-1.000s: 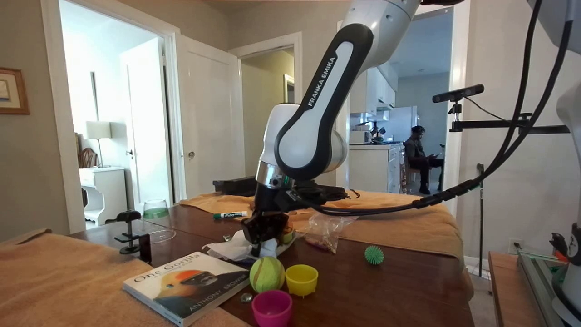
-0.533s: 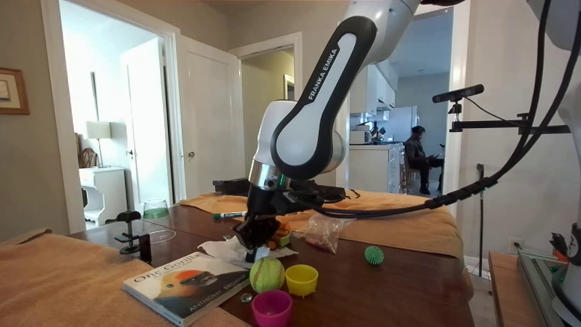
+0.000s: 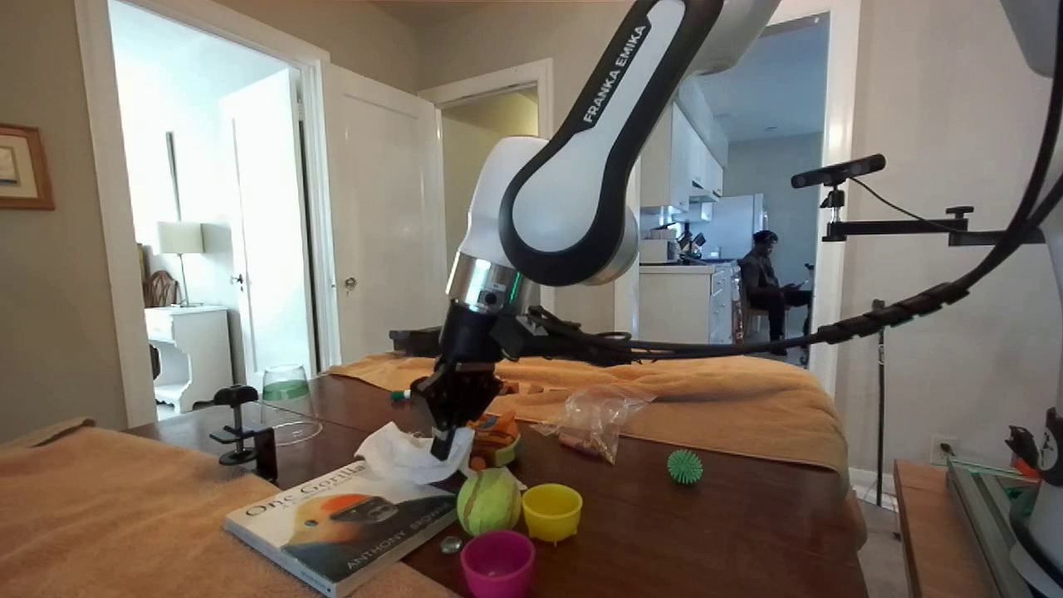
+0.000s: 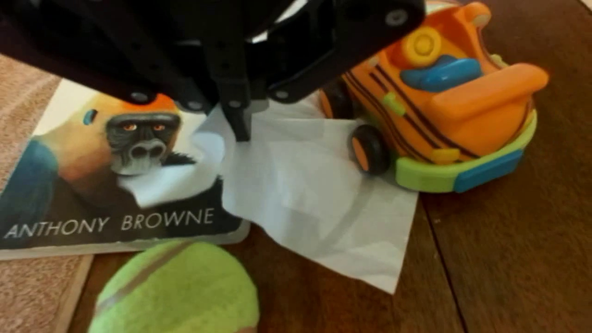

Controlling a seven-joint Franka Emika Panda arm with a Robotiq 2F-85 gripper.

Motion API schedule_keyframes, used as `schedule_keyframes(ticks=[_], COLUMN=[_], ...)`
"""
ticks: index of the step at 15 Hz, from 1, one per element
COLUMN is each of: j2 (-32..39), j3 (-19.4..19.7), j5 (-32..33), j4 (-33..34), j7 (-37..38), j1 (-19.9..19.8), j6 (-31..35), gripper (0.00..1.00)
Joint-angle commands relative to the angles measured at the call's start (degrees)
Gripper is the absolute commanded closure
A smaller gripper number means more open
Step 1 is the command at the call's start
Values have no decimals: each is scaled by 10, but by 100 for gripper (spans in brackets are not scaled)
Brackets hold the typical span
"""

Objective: Use the white paper towel to wipe the table.

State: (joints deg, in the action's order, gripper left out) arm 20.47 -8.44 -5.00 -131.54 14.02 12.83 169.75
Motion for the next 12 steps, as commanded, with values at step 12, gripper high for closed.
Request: schedule_keyframes(ticks=[12], j2=[-159], j3=[-38], j5=[-72], j4=[-53], j7=[-69], j1=[-47], j6=[-25], gripper=[100])
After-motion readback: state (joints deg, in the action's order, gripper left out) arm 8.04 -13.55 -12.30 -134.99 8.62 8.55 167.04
